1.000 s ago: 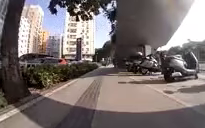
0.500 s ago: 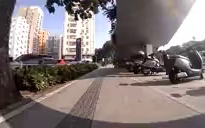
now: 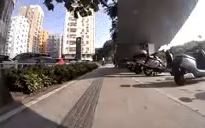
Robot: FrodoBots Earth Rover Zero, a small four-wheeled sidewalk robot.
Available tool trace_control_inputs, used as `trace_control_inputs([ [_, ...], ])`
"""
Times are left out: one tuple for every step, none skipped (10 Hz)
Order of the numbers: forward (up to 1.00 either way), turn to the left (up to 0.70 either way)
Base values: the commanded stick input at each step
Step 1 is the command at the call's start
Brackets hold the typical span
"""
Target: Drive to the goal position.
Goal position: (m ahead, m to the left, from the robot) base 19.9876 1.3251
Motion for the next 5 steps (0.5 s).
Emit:
trace_control_inputs([
  [0.45, 0.0],
  [0.45, 0.0],
  [0.45, 0.0],
  [0.45, 0.0],
  [0.45, 0.0],
])
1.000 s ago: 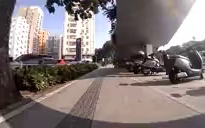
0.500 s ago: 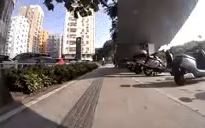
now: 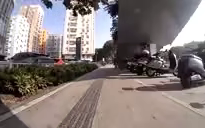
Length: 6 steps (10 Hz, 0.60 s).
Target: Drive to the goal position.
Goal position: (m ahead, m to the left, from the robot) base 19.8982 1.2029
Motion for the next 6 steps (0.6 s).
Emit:
trace_control_inputs([
  [0.45, 0.0],
  [0.45, 0.0],
  [0.45, 0.0],
  [0.45, 0.0],
  [0.45, 0.0],
  [0.45, 0.0],
])
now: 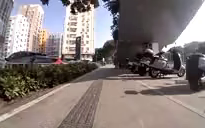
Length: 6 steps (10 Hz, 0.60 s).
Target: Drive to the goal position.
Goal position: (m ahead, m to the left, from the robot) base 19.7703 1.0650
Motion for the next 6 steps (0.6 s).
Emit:
trace_control_inputs([
  [0.45, 0.0],
  [0.45, 0.0],
  [0.45, 0.0],
  [0.45, 0.0],
  [0.45, 0.0],
  [0.45, 0.0],
])
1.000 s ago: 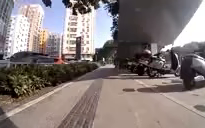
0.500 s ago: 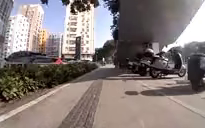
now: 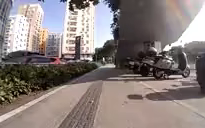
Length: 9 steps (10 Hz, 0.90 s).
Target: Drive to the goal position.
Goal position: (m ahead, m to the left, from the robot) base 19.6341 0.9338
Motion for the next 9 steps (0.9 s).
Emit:
trace_control_inputs([
  [0.45, 0.0],
  [0.45, 0.0],
  [0.45, 0.0],
  [0.45, 0.0],
  [0.45, 0.0],
  [0.45, 0.0],
  [0.45, 0.0],
  [0.45, 0.0],
  [0.45, 0.0],
])
